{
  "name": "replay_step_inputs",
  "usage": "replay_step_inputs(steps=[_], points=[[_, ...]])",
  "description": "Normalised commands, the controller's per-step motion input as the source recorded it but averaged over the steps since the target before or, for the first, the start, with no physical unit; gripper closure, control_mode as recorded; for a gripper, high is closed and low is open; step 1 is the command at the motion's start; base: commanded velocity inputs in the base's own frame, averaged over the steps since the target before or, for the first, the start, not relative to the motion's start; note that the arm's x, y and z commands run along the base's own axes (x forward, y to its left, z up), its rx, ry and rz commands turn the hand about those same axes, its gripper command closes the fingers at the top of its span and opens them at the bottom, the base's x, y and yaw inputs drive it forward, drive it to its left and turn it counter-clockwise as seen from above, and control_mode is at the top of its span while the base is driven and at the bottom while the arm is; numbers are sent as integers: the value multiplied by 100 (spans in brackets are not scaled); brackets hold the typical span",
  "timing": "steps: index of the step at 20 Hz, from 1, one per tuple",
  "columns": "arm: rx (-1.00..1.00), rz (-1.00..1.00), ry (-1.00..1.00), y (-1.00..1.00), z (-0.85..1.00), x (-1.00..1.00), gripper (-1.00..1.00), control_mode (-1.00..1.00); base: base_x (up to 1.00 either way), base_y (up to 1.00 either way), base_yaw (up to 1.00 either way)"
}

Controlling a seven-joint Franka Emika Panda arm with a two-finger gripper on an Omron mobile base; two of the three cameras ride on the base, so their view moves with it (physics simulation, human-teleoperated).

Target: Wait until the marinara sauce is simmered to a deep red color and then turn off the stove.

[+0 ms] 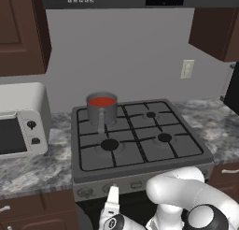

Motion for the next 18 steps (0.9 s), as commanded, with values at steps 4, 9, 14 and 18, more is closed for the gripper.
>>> replay_step_inputs(steps=[4, 9, 14, 18], points=[[4, 0, 0, -3, 0, 16, -100, -100, 0, 0, 0], [0, 0, 0, 0, 0, 18, -100, -100, 0, 0, 0], [0, 0, 0, 0, -1, 14, -100, -100, 0, 0, 0], [0, 0, 0, 0, 0, 13, -100, -100, 0, 0, 0]])
